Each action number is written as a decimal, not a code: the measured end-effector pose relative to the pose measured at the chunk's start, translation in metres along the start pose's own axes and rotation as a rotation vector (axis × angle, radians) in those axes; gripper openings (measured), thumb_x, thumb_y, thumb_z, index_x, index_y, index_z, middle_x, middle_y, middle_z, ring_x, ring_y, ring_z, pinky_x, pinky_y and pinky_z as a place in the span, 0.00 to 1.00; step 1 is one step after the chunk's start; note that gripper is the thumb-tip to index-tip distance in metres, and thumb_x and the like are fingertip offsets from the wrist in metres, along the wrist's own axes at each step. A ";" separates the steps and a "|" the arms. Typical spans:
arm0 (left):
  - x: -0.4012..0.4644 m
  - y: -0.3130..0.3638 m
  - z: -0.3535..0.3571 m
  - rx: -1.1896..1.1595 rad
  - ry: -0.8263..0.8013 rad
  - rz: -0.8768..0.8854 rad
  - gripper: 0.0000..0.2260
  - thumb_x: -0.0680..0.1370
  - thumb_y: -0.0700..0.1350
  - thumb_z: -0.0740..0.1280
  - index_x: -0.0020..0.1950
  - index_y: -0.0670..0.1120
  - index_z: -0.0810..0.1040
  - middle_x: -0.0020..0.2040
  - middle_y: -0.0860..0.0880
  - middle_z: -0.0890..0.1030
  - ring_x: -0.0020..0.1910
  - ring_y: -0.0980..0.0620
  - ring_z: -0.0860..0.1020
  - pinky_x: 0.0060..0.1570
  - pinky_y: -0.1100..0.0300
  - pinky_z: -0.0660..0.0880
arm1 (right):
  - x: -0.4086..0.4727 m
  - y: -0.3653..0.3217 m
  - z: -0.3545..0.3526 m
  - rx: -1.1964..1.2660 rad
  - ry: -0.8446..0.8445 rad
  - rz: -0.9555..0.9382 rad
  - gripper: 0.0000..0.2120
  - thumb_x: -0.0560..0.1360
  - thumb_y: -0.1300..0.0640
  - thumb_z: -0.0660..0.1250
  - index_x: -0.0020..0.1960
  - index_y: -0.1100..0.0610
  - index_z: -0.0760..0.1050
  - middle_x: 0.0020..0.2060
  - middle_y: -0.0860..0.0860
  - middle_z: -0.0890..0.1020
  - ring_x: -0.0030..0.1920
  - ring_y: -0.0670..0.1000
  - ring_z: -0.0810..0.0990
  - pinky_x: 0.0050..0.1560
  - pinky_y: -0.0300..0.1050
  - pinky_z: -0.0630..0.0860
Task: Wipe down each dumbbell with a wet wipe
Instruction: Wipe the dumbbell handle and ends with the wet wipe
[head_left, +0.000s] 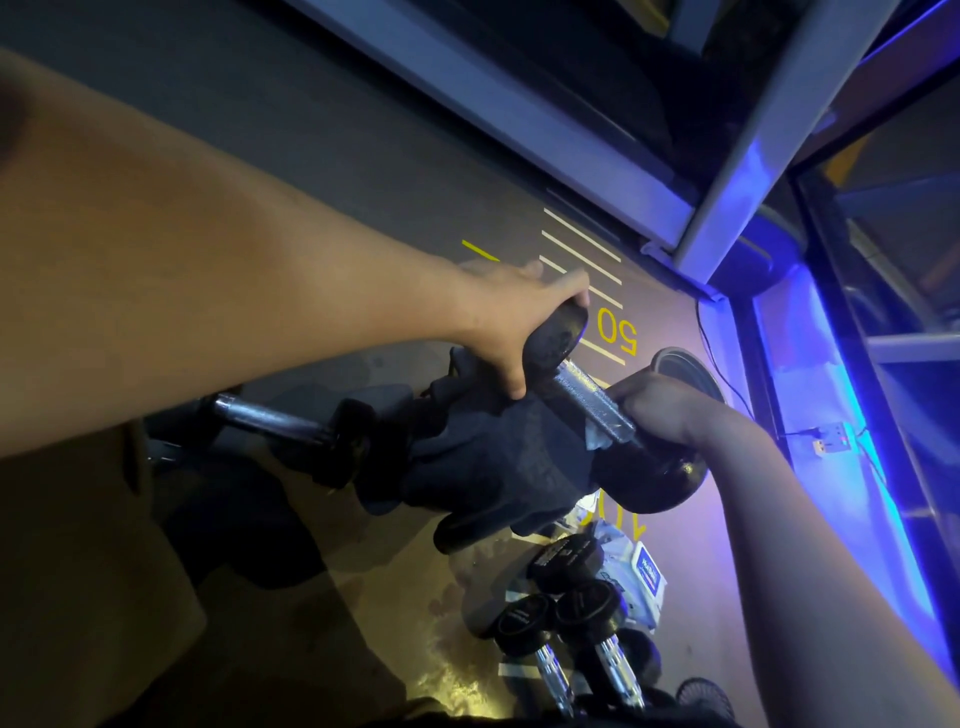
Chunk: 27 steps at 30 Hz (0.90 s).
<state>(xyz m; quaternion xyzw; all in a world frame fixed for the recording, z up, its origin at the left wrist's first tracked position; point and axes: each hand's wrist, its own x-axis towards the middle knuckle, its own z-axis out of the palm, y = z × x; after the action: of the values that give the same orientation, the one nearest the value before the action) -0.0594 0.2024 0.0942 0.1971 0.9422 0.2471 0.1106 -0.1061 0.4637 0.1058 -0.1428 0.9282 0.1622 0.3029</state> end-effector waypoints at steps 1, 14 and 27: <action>0.000 0.000 0.000 0.003 0.000 0.000 0.46 0.57 0.58 0.83 0.65 0.62 0.57 0.63 0.49 0.71 0.54 0.41 0.79 0.50 0.44 0.79 | 0.001 0.001 0.001 -0.001 -0.001 0.000 0.14 0.69 0.63 0.61 0.45 0.51 0.83 0.46 0.50 0.84 0.47 0.53 0.81 0.53 0.51 0.79; 0.001 -0.001 0.000 -0.010 0.000 -0.002 0.46 0.56 0.57 0.83 0.65 0.61 0.58 0.63 0.49 0.71 0.54 0.42 0.80 0.49 0.45 0.79 | -0.016 -0.003 -0.001 0.293 0.131 0.046 0.14 0.75 0.63 0.61 0.45 0.45 0.79 0.54 0.46 0.81 0.56 0.51 0.77 0.60 0.45 0.71; -0.002 0.002 -0.001 0.020 -0.003 -0.002 0.46 0.58 0.57 0.83 0.67 0.60 0.58 0.65 0.48 0.70 0.55 0.42 0.79 0.51 0.45 0.78 | -0.033 -0.004 0.009 0.394 0.370 -0.018 0.12 0.75 0.63 0.66 0.52 0.51 0.84 0.50 0.47 0.81 0.51 0.51 0.78 0.49 0.39 0.67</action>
<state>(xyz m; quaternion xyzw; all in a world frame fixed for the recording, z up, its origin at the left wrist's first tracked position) -0.0576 0.2027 0.0966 0.1978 0.9447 0.2373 0.1104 -0.0742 0.4692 0.1180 -0.1166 0.9801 -0.0530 0.1514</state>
